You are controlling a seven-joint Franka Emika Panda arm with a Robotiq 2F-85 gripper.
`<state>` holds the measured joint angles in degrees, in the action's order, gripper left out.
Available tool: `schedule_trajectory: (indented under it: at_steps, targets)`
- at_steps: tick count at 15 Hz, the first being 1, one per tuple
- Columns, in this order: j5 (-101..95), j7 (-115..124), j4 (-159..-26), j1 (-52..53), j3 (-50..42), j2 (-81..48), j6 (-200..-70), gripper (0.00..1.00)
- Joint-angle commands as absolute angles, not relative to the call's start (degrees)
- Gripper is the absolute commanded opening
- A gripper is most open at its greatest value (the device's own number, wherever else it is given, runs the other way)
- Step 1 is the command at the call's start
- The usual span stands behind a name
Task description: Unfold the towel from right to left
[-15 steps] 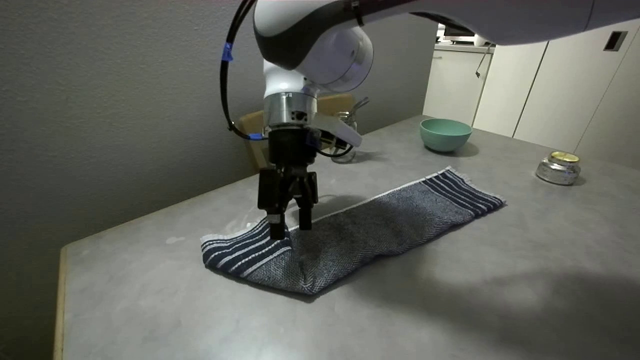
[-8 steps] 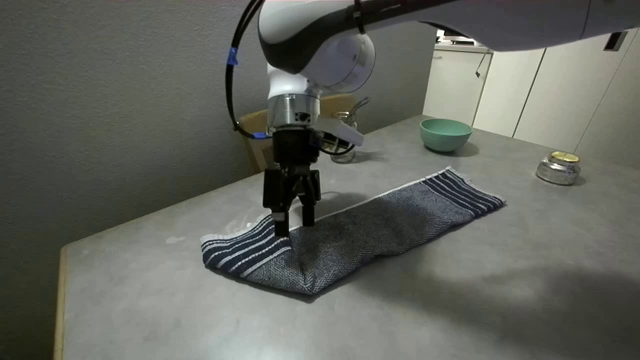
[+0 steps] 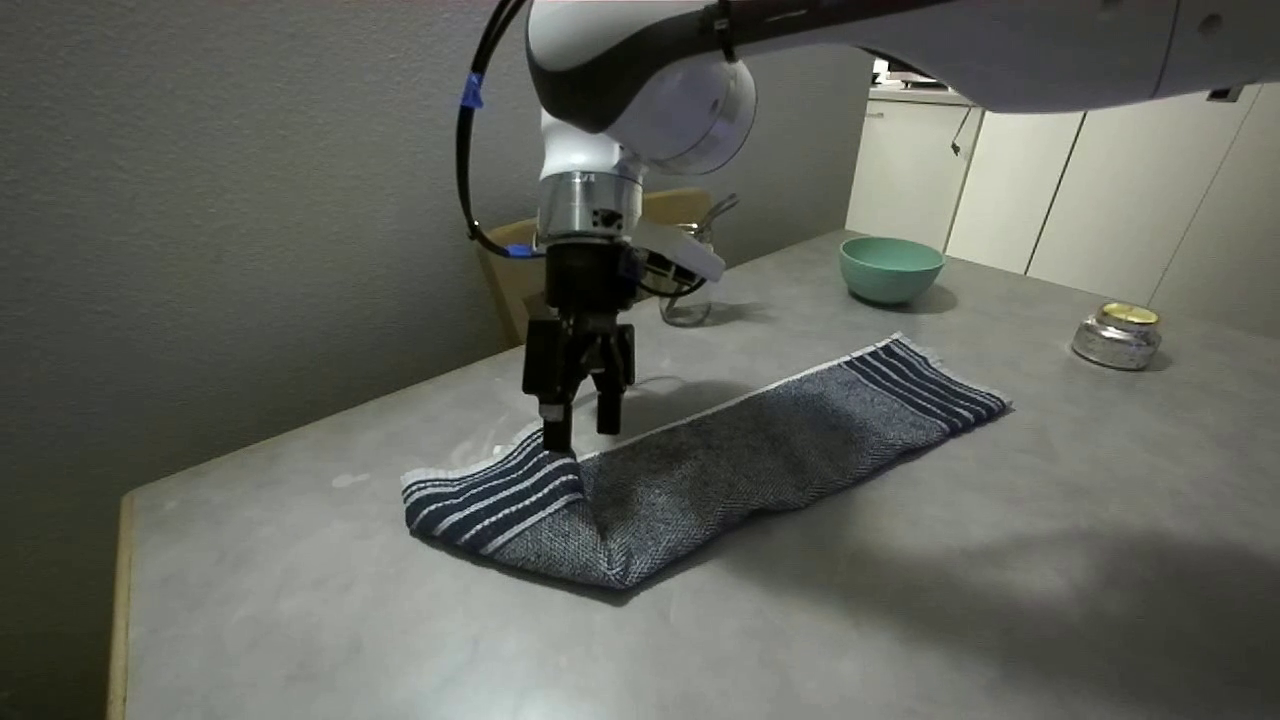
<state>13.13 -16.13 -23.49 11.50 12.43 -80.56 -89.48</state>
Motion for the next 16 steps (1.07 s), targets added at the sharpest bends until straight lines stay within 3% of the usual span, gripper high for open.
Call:
schedule_trajectory:
  at_steps: [1, 3, 11, 15, 16]
  targets:
    - [12.58, -15.66, -18.37, 11.89, 12.86, -83.39, -87.17, 1.0]
    - [12.58, -15.7, -18.44, 11.89, 12.86, -83.4, -87.15, 1.0]
    - [13.53, -15.76, -24.79, 13.18, 12.01, -84.45, -112.87, 1.0]
    - [13.47, -15.07, -25.55, 13.78, 12.3, -85.08, -117.3, 1.0]
    - [13.63, -14.31, -25.44, 13.79, 12.38, -85.09, -117.43, 0.75]
